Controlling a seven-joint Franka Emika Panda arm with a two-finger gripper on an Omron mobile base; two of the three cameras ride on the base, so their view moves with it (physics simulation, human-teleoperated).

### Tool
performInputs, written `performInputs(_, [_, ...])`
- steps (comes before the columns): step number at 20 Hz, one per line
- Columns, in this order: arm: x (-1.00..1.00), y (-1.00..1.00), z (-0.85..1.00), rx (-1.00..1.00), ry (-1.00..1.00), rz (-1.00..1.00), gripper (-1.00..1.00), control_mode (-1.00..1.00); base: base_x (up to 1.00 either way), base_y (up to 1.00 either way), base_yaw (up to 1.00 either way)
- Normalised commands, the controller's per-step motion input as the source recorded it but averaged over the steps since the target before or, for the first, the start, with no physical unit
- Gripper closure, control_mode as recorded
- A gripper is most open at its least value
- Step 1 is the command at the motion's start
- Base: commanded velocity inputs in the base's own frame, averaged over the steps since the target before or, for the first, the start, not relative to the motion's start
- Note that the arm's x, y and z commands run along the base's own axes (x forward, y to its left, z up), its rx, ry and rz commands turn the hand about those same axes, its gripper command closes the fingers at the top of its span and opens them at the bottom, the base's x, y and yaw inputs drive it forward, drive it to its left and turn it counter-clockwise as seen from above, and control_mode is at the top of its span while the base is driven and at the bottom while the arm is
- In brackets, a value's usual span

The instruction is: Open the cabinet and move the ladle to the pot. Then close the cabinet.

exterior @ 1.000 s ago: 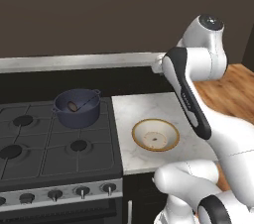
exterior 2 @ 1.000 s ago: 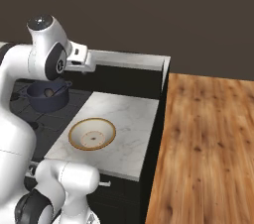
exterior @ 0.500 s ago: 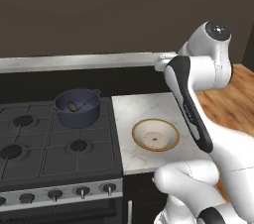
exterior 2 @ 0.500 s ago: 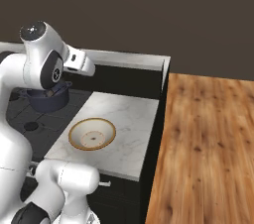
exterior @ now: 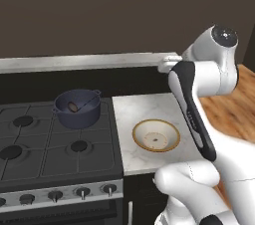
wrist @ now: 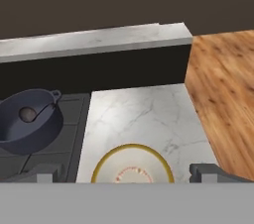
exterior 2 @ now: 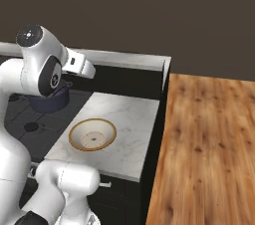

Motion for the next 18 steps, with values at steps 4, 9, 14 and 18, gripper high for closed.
performInputs(4, [-0.17, 0.0, 0.0, 0.0, -0.02, 0.0, -1.0, -1.0, 0.0, 0.0, 0.0])
performInputs(9, [-0.06, 0.0, 0.0, 0.0, 0.0, 0.01, -1.0, -1.0, 0.0, 0.0, 0.0])
performInputs(14, [0.0, 0.0, 0.0, 0.0, 0.0, 0.01, -1.0, 1.0, 0.0, 0.0, 0.03])
performInputs(18, [0.0, 0.0, 0.0, 0.0, 0.0, 0.0, -1.0, 1.0, -0.13, 0.0, 0.04])
